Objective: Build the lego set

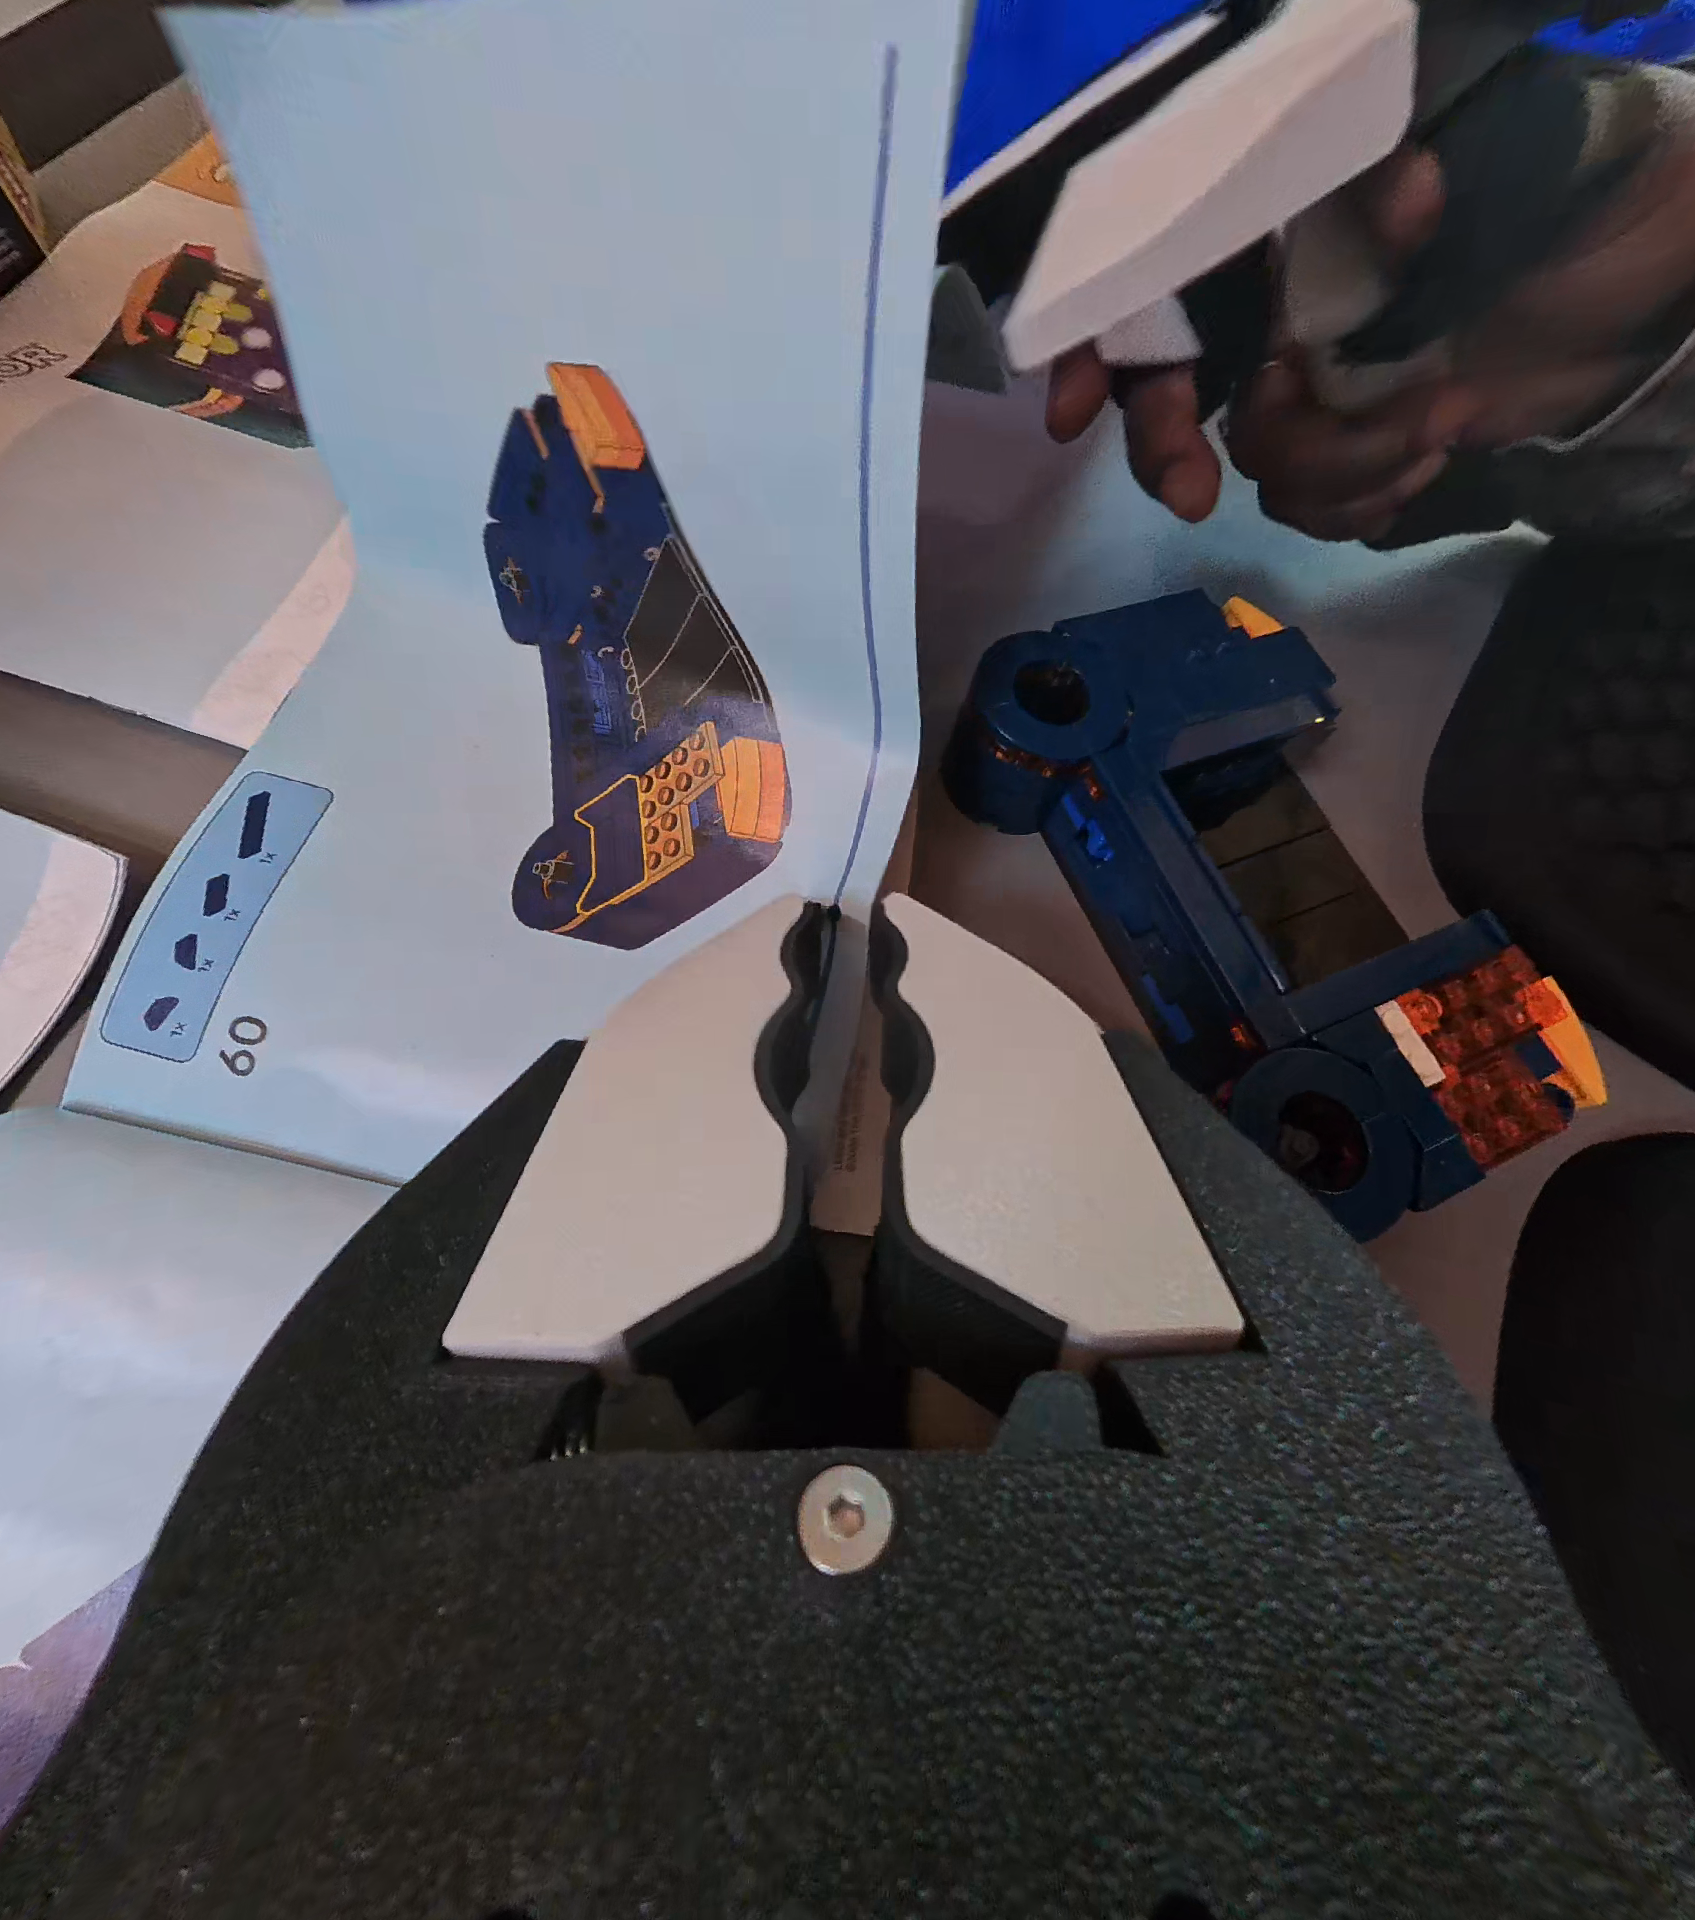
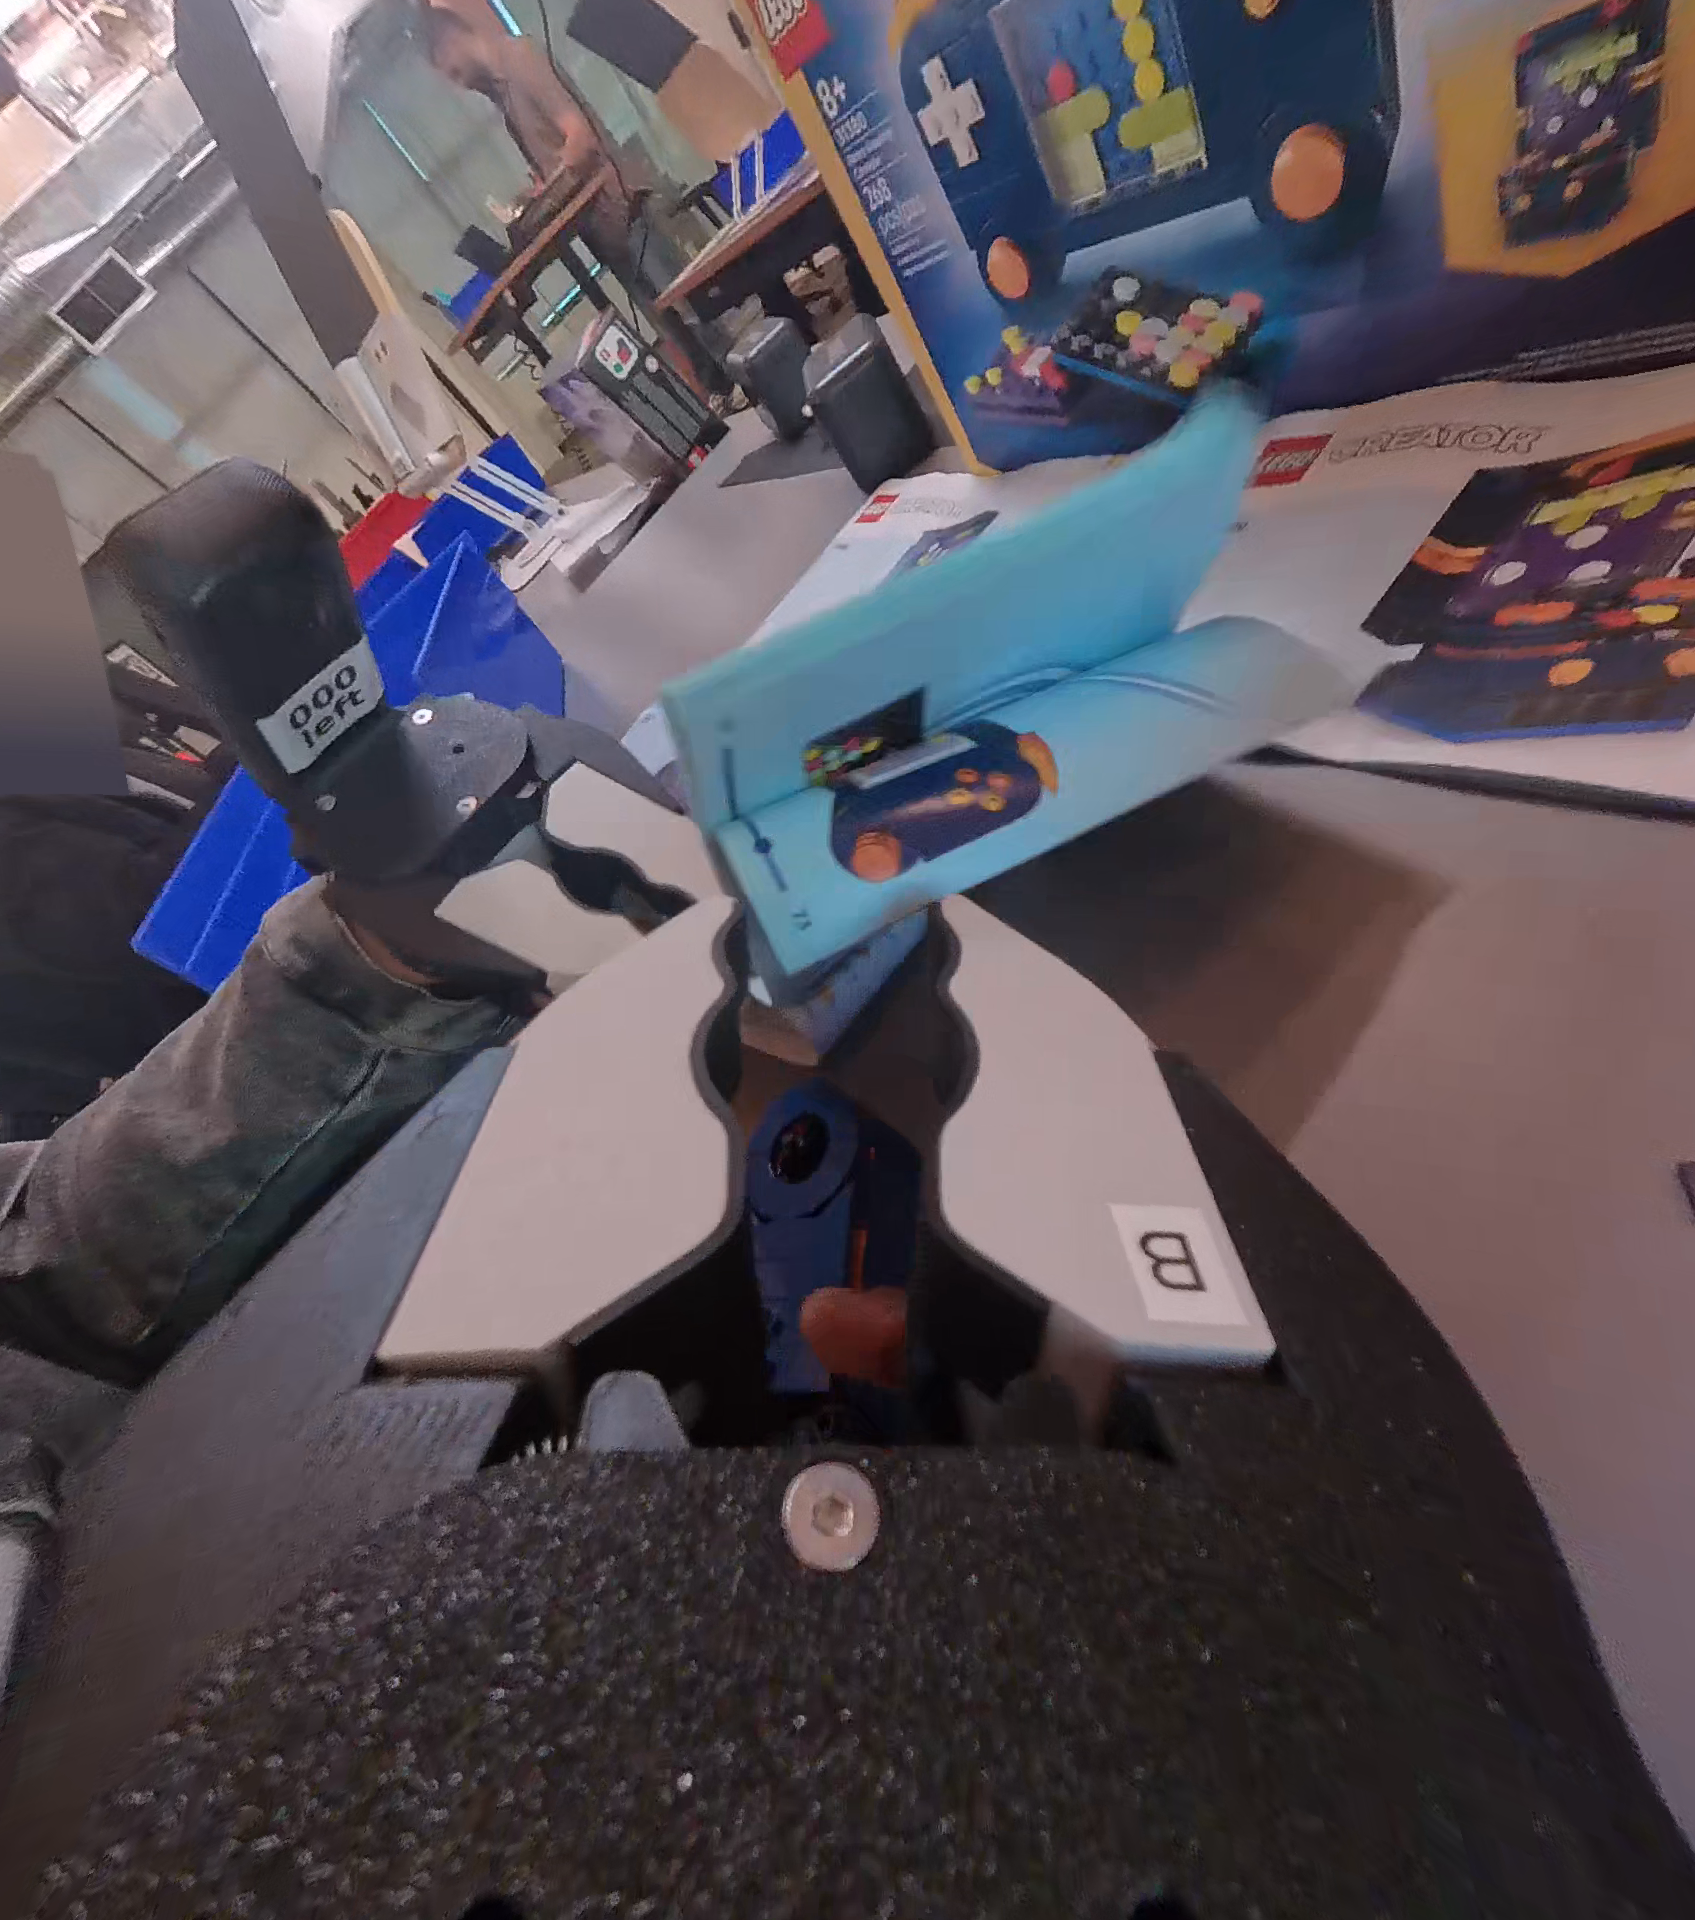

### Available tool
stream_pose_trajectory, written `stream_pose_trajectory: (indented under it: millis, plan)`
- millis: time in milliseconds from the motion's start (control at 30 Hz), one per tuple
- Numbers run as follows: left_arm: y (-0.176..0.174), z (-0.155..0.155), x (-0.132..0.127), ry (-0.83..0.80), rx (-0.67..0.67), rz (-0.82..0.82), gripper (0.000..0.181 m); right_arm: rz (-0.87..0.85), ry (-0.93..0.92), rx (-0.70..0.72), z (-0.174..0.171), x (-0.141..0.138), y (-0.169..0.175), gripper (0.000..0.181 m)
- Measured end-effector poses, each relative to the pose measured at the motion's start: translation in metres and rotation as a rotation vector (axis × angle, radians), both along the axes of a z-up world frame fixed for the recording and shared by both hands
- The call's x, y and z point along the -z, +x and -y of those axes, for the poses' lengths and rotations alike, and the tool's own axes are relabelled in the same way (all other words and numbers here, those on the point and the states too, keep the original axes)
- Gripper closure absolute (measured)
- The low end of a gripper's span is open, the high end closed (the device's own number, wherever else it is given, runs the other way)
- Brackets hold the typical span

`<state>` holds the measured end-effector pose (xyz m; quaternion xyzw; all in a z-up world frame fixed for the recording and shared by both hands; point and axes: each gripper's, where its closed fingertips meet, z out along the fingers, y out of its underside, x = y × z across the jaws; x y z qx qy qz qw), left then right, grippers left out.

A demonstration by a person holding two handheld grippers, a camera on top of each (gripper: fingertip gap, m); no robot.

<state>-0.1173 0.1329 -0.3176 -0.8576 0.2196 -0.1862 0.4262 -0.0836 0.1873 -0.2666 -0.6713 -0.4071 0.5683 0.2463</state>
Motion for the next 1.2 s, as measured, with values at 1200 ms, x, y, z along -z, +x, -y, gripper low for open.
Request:
stream_pose_trajectory:
  millis: [1200]
  plan:
    - [0.03, -0.033, -0.078, 0.202, 0.097, 0.362, 0.179, -0.367, 0.088, -0.189, 0.015, -0.056, -0.008, 0.151]
